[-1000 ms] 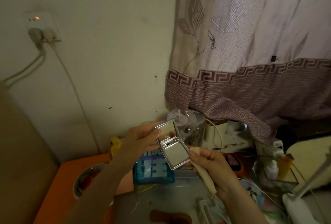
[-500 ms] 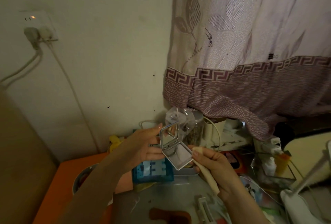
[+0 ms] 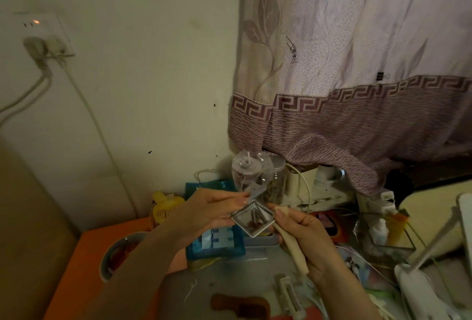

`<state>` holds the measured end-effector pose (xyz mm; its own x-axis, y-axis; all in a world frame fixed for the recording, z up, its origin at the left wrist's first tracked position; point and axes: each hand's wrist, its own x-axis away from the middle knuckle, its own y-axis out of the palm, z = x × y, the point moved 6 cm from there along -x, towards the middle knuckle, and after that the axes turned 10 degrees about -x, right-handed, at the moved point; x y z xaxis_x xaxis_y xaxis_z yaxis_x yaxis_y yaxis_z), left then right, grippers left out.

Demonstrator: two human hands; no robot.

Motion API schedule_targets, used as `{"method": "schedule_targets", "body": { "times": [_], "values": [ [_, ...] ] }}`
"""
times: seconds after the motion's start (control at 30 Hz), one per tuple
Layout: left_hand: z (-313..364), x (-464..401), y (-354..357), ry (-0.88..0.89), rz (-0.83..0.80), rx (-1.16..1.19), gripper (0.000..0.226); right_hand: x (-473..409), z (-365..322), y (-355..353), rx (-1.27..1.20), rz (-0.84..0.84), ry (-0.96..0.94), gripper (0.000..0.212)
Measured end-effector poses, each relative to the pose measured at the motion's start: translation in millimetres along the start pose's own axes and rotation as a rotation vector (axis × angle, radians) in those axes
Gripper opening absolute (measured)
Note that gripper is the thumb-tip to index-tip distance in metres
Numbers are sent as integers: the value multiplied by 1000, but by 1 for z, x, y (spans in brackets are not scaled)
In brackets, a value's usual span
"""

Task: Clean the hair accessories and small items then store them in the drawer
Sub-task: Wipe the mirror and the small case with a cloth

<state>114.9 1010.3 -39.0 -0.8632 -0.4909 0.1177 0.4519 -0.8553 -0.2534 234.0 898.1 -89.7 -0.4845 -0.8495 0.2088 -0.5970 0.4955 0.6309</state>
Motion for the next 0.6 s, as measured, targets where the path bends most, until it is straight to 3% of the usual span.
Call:
{"method": "schedule_targets", "body": {
  "times": [0.23,0.4,0.6],
  "values": [
    [4,-1,5,93,56,-229,41,-1,1,-3,12,-5,-24,27],
    [1,-2,9,118,71,-229,55,-3,2,-5,33,-8,-26,27],
    [1,-2,10,150,97,-239,57,-6,4,-9,44,-19,-20,25]
  ]
}}
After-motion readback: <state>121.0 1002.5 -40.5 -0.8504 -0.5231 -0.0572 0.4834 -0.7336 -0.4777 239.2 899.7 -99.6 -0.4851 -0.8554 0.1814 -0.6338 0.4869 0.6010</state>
